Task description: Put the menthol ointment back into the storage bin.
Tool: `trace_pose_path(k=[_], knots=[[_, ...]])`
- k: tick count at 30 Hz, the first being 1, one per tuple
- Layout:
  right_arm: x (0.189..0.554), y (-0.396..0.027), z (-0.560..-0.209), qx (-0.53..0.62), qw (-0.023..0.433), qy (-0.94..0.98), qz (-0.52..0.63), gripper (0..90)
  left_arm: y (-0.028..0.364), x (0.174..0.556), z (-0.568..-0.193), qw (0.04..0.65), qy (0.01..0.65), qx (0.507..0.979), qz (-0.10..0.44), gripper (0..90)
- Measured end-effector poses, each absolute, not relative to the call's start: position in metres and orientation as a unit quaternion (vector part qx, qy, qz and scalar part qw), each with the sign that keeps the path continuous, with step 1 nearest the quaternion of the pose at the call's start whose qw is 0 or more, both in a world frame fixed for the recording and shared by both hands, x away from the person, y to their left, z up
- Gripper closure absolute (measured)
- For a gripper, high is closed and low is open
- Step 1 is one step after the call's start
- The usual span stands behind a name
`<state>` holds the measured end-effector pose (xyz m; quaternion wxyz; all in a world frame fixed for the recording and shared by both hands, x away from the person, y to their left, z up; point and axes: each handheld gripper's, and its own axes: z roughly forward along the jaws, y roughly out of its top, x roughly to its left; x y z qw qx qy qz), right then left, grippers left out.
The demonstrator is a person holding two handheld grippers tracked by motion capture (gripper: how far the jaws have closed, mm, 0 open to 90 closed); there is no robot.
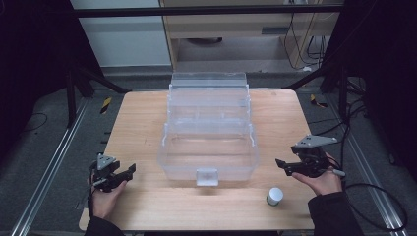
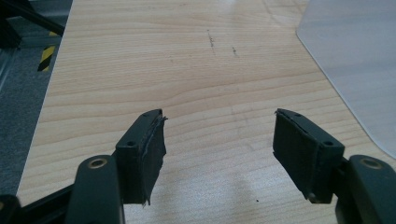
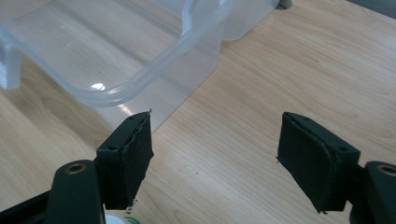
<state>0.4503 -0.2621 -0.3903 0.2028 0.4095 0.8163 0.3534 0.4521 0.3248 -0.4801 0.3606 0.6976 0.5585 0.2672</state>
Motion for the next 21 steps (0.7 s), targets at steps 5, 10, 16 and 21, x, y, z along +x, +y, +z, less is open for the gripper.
trace_pose_path(k=[5,10,16,21], knots=[[0.449,-0.253,-0.386,0.390,0.203,0.835,0.331,26.9,0.324,0.452,-0.481,0.359,0.558,0.700,0.263,33.7],[0.449,-0.251,-0.383,0.385,0.199,0.840,0.326,27.6,0.324,0.453,-0.481,0.358,0.557,0.703,0.262,33.5],[0.447,-0.245,-0.381,0.370,0.180,0.855,0.317,29.3,0.324,0.453,-0.481,0.358,0.556,0.703,0.260,33.5],[0.446,-0.240,-0.380,0.359,0.175,0.862,0.311,31.3,0.323,0.453,-0.481,0.357,0.556,0.704,0.259,33.5]])
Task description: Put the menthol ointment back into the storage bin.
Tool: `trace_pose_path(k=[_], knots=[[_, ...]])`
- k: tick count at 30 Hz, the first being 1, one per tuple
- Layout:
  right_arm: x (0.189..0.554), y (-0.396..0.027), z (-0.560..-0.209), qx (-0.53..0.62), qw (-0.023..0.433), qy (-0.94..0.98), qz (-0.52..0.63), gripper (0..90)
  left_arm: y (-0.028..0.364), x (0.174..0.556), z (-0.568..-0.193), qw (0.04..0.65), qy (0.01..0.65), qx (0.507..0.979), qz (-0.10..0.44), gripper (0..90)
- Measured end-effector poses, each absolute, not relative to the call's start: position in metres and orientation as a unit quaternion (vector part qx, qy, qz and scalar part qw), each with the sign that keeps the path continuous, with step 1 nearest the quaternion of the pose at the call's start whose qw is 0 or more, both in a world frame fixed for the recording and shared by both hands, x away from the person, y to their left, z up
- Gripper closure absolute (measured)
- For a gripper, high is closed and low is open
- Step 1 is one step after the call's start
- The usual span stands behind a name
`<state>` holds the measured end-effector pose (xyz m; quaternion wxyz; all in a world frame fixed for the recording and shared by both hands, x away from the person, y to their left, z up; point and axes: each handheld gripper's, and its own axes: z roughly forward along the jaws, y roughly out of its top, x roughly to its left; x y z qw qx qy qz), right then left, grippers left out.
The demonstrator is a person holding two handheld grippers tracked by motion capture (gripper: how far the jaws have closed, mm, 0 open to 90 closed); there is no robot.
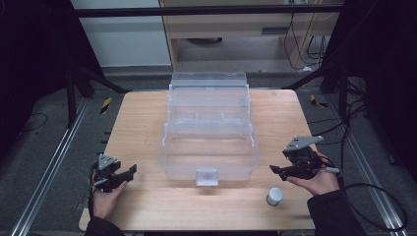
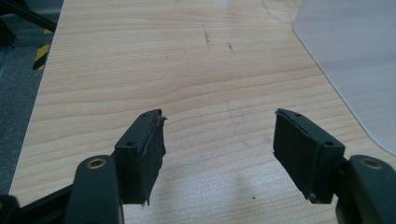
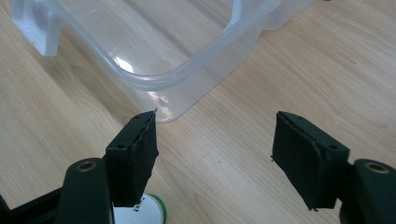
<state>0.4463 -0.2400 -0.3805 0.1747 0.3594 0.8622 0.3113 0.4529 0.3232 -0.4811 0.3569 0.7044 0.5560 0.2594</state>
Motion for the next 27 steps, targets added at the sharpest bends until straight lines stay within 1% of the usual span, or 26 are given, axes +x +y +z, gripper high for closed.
trace_pose_path(k=[4,8,16,22,27], knots=[[0.445,-0.237,-0.379,0.353,0.166,0.869,0.304,33.5,0.323,0.453,-0.481,0.356,0.555,0.706,0.259,33.5],[0.443,-0.233,-0.379,0.344,0.151,0.878,0.297,38.3,0.323,0.453,-0.482,0.355,0.554,0.707,0.258,33.4],[0.441,-0.228,-0.384,0.334,0.125,0.893,0.275,41.2,0.322,0.453,-0.482,0.354,0.553,0.709,0.256,33.4],[0.437,-0.224,-0.388,0.323,0.106,0.906,0.251,38.9,0.322,0.454,-0.482,0.354,0.553,0.710,0.254,33.4],[0.435,-0.220,-0.394,0.320,0.101,0.912,0.235,36.4,0.322,0.454,-0.483,0.353,0.552,0.711,0.254,33.4]])
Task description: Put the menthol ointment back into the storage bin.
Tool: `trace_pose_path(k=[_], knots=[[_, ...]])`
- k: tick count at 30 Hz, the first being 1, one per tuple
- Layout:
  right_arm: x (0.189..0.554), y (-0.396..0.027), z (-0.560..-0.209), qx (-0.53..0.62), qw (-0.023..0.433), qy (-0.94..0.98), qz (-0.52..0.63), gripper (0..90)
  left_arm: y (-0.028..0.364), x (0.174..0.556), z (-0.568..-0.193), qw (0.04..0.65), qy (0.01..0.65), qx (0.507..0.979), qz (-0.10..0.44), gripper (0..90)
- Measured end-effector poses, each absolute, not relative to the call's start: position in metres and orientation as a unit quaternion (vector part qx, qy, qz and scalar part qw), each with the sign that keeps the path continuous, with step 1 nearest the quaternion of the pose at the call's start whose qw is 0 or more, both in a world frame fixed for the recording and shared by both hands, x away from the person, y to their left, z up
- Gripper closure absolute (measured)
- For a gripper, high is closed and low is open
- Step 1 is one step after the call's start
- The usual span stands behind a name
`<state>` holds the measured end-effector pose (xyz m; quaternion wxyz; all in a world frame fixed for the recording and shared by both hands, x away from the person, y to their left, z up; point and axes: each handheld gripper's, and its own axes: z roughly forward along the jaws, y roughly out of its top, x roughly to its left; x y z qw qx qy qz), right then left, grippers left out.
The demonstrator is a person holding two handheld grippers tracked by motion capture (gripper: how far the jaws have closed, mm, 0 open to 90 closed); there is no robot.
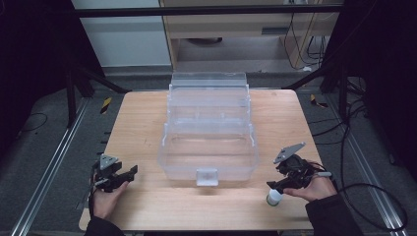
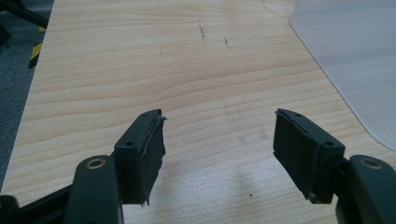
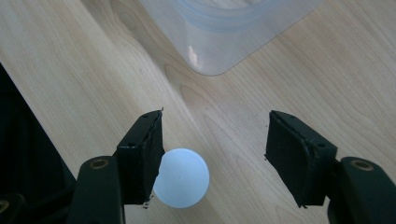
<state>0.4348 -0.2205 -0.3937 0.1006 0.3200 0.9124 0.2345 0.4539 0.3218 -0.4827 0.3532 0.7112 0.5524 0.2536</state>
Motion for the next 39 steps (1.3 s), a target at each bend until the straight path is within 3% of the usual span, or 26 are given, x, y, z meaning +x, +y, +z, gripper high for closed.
trace_pose_path(k=[26,39], knots=[[0.428,-0.211,-0.417,0.283,0.052,0.944,0.158,33.6,0.322,0.454,-0.483,0.351,0.552,0.713,0.253,33.1],[0.427,-0.214,-0.429,0.284,0.035,0.947,0.146,38.8,0.321,0.454,-0.483,0.350,0.552,0.714,0.253,33.1]])
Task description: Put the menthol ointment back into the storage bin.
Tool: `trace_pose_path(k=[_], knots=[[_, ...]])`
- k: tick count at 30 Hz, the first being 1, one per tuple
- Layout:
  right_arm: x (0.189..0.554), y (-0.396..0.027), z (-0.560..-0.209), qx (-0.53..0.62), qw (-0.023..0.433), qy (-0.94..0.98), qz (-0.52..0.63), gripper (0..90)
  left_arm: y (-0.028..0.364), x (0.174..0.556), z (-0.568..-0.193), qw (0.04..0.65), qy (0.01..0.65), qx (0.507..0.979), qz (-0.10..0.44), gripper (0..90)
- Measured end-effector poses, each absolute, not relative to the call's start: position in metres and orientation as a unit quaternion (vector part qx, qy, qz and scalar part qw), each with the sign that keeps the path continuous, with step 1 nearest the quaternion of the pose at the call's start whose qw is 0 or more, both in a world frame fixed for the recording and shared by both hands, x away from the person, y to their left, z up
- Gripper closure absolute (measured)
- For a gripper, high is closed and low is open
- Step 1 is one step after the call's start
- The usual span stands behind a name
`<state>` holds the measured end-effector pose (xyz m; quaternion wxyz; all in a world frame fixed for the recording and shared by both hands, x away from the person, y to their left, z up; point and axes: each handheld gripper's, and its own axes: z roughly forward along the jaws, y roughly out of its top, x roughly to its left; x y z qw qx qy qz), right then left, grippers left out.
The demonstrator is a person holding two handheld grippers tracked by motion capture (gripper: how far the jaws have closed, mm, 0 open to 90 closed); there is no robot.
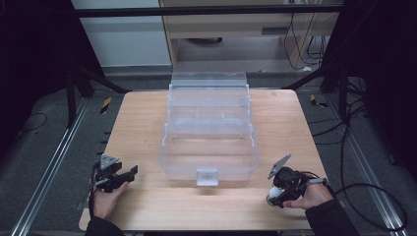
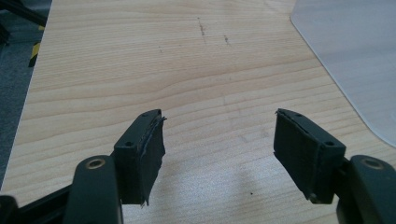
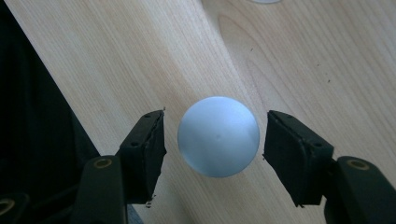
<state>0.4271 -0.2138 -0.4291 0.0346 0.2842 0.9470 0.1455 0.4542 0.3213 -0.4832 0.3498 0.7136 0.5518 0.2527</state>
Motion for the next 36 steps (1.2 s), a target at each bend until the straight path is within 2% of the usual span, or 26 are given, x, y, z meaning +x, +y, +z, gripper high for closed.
trace_pose_path(k=[18,36], knots=[[0.435,-0.208,-0.436,0.279,0.015,0.953,0.113,49.5,0.321,0.454,-0.483,0.349,0.552,0.714,0.253,33.0],[0.437,-0.207,-0.423,0.285,0.013,0.953,0.104,50.4,0.321,0.455,-0.484,0.347,0.553,0.715,0.252,33.0]])
